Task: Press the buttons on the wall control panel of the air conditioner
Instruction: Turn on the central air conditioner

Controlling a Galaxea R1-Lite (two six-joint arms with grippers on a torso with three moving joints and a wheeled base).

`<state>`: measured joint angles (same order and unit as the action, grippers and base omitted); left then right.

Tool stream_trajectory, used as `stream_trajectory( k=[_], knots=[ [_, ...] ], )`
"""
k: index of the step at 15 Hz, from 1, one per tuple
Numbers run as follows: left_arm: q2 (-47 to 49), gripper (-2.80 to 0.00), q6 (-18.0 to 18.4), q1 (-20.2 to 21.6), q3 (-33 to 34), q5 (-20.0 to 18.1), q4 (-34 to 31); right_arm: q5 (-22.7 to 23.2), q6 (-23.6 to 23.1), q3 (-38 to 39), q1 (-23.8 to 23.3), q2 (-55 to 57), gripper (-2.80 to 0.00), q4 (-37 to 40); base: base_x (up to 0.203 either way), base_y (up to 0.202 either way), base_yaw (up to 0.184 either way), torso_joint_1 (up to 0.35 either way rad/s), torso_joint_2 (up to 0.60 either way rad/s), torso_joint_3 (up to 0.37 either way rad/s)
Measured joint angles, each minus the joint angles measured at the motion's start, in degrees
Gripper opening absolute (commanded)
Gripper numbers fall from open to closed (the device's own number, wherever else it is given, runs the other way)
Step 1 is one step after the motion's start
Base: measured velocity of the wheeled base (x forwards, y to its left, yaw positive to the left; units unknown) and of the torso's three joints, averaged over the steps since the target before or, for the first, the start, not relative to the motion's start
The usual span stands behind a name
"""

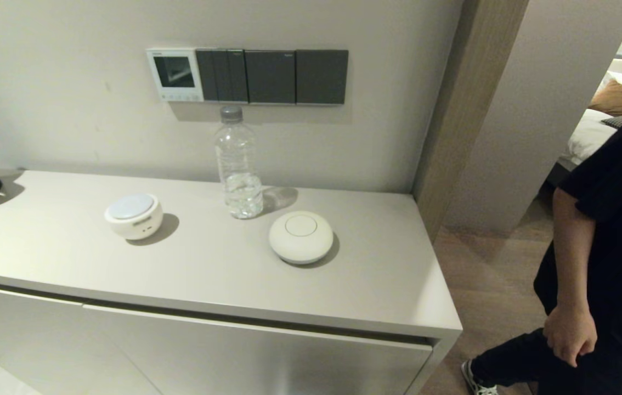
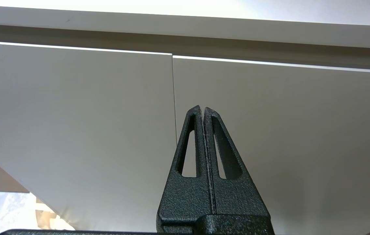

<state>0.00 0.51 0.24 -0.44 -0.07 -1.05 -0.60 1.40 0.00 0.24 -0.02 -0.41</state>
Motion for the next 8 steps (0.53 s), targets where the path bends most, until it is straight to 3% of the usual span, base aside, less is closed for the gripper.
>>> stream_trajectory(
  k=[8],
  knots=[
    [0.00,-2.80,1.22,0.00,-0.07,0.06,-0.16,-0.02,0.00,0.00,0.00,0.00,-2.80,0.00,0.000,0.000,0.000,0.000,0.00,0.000]
  ],
)
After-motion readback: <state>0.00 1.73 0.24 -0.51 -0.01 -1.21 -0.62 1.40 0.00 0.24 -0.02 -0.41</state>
